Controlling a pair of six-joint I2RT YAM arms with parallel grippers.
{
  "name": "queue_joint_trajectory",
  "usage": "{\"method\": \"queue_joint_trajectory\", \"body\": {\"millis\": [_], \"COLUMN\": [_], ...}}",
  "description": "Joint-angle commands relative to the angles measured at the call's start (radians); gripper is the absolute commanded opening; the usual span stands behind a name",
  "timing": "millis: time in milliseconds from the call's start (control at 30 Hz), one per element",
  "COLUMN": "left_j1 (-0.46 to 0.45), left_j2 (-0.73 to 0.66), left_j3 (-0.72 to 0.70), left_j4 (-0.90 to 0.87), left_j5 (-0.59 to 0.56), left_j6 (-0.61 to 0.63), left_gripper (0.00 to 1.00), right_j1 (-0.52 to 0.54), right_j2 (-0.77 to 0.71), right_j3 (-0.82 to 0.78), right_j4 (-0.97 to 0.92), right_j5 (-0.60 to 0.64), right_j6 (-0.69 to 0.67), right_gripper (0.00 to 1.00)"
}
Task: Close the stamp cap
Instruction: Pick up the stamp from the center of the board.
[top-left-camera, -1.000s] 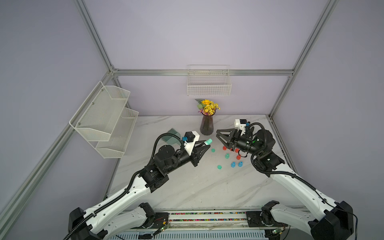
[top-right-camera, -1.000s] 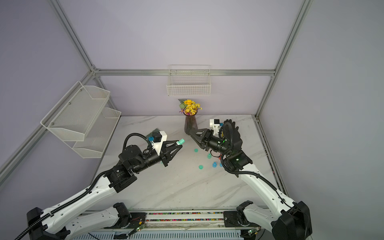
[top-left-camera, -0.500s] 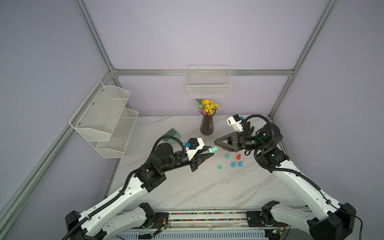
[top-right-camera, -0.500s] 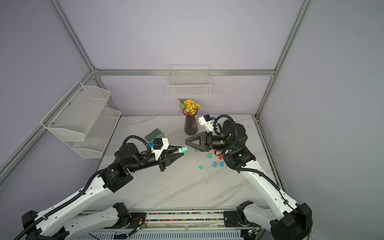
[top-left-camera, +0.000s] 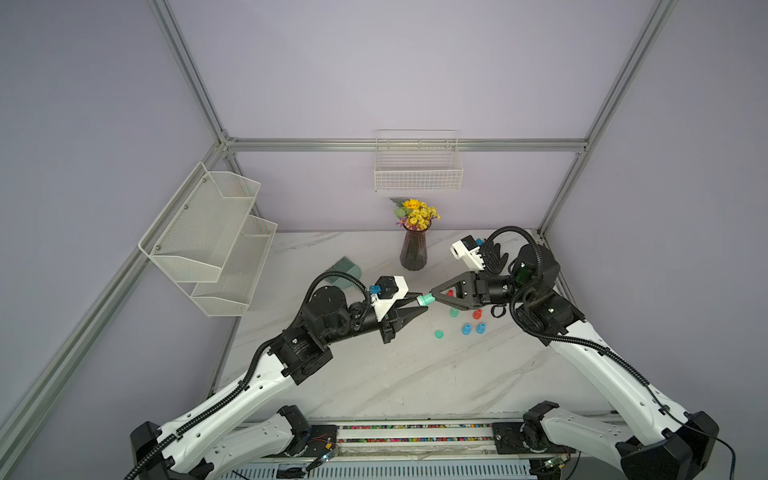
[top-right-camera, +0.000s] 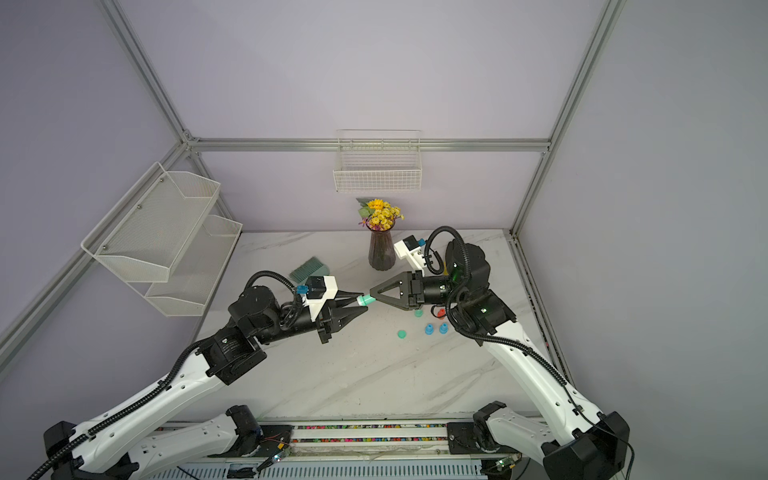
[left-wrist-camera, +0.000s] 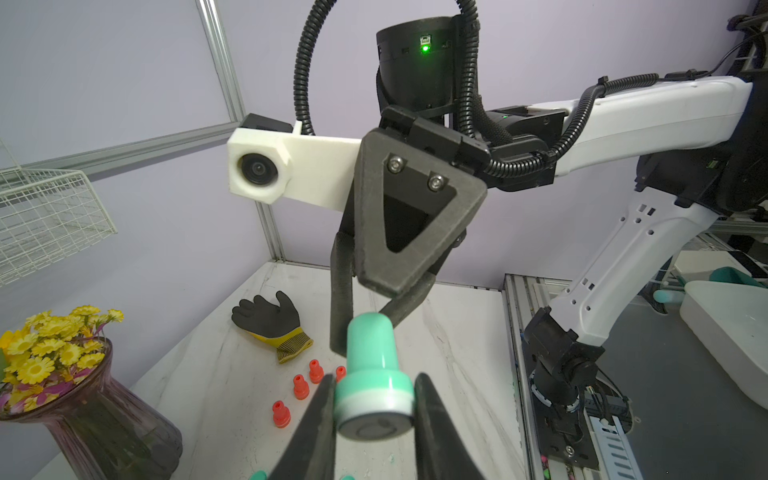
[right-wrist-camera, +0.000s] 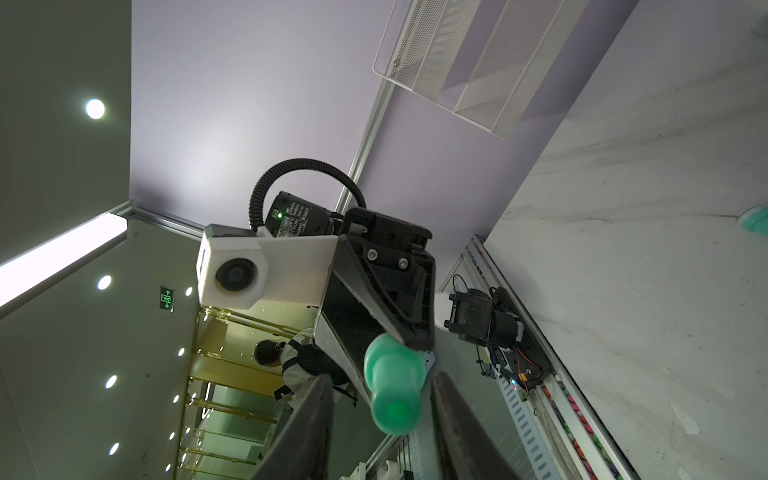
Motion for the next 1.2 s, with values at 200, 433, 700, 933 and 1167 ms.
{"method": "queue_joint_trajectory", "body": {"millis": [200,433,700,933,1167], "left_j1": [-0.003,-0.003,-0.002,0.022,0.218], "left_j2": [0.013,0.004,-0.087,-0.192,-0.214], "left_j3": [0.033,0.028,-0.011,-0.051,-0.058], "left_j4": [0.04,0.034,-0.033,-0.154,-0.309], "left_j5": [0.026,0.001,-0.282,-0.626,-0.644], "left_j6": [0.01,0.01,-0.006,0.022,-0.012], "left_gripper": [0.11,0.18,0.78,0.88,0.9], "right_j1": [0.063,0.063,0.063,0.112,0.233], "right_j2": [0.023,0.022,0.023,0.056,0.195], "right_j3": [-0.006,-0.007,0.051,0.051,-0.071], "right_j4": [0.067,0.058,-0.234,-0.598,-0.586], "right_j5": [0.019,0.025,0.201,0.754,1.206], "right_j6": [0.03,0.027,-0.185,-0.456,-0.527], "right_gripper": [0.26,0.07,0.0,0.0,0.0]}}
